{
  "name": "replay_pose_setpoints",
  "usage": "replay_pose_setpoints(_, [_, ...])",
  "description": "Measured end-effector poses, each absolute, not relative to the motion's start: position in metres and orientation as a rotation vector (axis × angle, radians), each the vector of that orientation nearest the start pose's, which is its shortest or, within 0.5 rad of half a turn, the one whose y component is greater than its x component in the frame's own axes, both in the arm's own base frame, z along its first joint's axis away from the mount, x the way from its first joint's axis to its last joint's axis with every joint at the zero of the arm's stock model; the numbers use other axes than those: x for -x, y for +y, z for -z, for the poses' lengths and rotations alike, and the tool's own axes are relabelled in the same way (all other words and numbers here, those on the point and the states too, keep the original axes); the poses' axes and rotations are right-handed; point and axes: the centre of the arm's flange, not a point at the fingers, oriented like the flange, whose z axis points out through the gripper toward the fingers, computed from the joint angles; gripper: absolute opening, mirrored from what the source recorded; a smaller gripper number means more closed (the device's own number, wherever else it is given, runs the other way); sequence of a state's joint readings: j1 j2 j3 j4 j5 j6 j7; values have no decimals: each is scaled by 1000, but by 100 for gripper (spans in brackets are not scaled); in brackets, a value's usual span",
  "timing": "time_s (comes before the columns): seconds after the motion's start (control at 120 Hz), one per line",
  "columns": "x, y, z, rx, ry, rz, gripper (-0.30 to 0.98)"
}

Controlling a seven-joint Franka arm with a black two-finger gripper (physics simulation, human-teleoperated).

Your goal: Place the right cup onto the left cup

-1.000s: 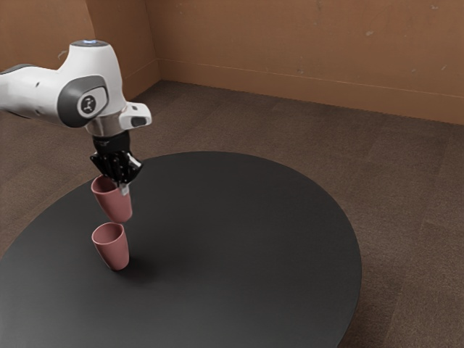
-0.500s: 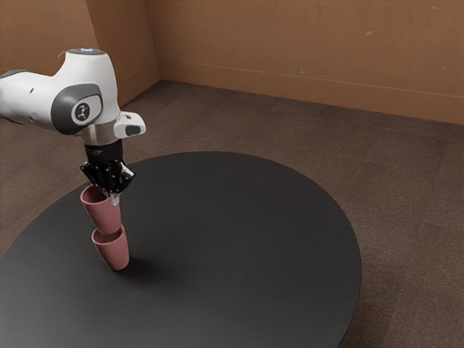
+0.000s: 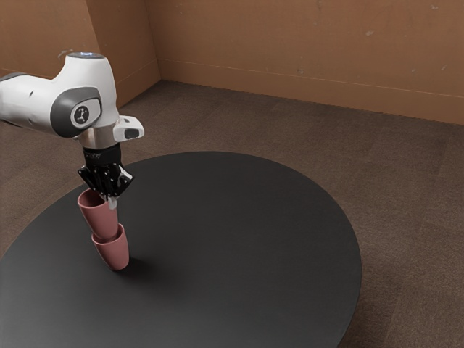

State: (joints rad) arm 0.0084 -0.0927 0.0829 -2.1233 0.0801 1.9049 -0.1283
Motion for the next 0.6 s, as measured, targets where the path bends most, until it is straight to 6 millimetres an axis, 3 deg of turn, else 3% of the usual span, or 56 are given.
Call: replay_pose_setpoints(0.6, [-513, 62, -412, 3041, -340, -236, -10])
